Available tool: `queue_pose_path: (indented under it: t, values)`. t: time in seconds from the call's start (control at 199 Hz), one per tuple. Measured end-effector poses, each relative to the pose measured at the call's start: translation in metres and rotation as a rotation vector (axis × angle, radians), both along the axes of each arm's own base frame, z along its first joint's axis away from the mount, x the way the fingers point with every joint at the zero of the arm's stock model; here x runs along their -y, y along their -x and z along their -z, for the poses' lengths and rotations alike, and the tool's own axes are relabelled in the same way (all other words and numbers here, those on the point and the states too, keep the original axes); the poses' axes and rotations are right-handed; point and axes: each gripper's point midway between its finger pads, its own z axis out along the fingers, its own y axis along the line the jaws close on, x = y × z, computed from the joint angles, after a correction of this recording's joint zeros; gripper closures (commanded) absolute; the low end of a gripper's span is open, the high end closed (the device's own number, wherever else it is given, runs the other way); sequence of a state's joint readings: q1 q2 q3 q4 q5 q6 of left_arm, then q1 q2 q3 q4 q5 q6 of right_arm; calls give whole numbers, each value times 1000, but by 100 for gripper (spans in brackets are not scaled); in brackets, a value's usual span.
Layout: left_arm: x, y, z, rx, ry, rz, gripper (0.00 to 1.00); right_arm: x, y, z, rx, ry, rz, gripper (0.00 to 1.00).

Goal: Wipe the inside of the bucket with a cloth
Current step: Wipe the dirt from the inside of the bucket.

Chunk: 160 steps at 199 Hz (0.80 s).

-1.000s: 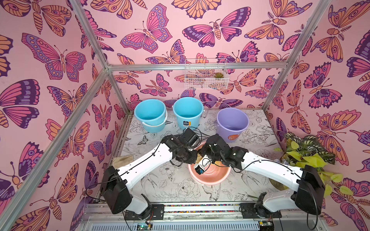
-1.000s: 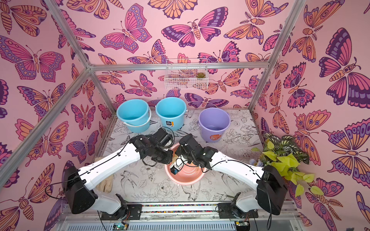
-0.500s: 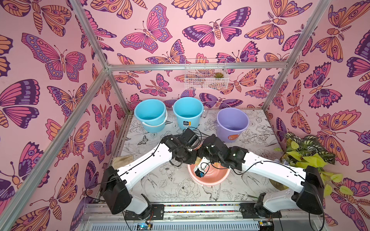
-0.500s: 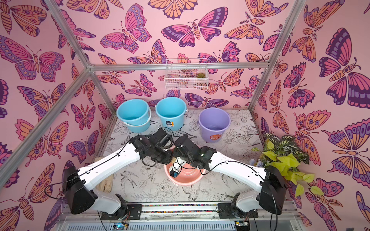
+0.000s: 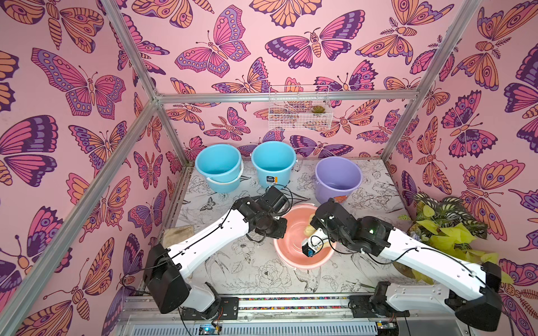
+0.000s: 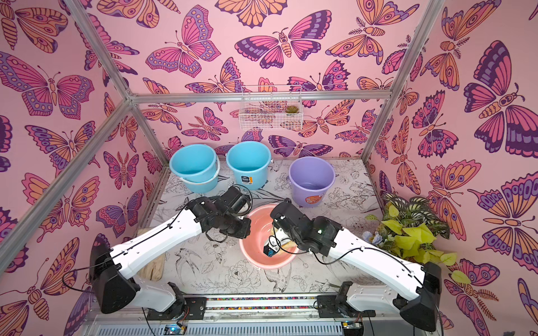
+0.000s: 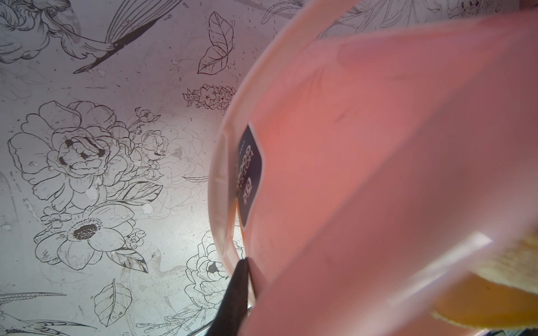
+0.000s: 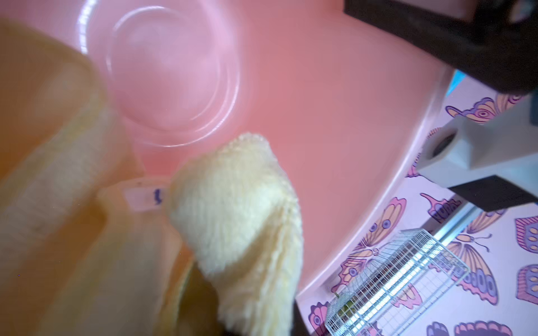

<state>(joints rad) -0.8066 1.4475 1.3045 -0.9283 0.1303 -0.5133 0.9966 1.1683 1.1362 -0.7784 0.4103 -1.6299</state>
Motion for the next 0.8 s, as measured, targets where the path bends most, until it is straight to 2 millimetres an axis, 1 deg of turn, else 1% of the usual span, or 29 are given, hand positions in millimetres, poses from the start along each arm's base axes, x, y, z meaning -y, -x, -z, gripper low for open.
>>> queue_pose_path:
  t: [0.08, 0.176, 0.246, 0.347, 0.497, 0.583, 0.668, 0.804]
  values:
    - [0, 0, 0, 0, 0, 1, 100, 10, 16, 9, -74, 17, 21, 100]
    - [1, 2, 0, -1, -2, 6, 100, 16, 34, 17, -177, 10, 38, 100]
    - [1, 3, 1, -5, -5, 8, 100, 16, 47, 20, -253, -8, 45, 100]
    - [-1, 4, 2, -11, -14, 10, 100, 11, 69, 27, -374, -52, 42, 100]
    - [-1, 4, 4, -18, -22, 14, 100, -9, 98, 33, -507, -138, 8, 100]
    - [0, 3, 5, -19, -24, 14, 100, -24, 108, 34, -561, -186, -11, 100]
    - [0, 3, 4, -19, -24, 14, 100, -41, 113, 37, -605, -239, -23, 100]
    - [0, 3, 4, -22, -31, 18, 100, -67, 113, 45, -651, -332, -34, 100]
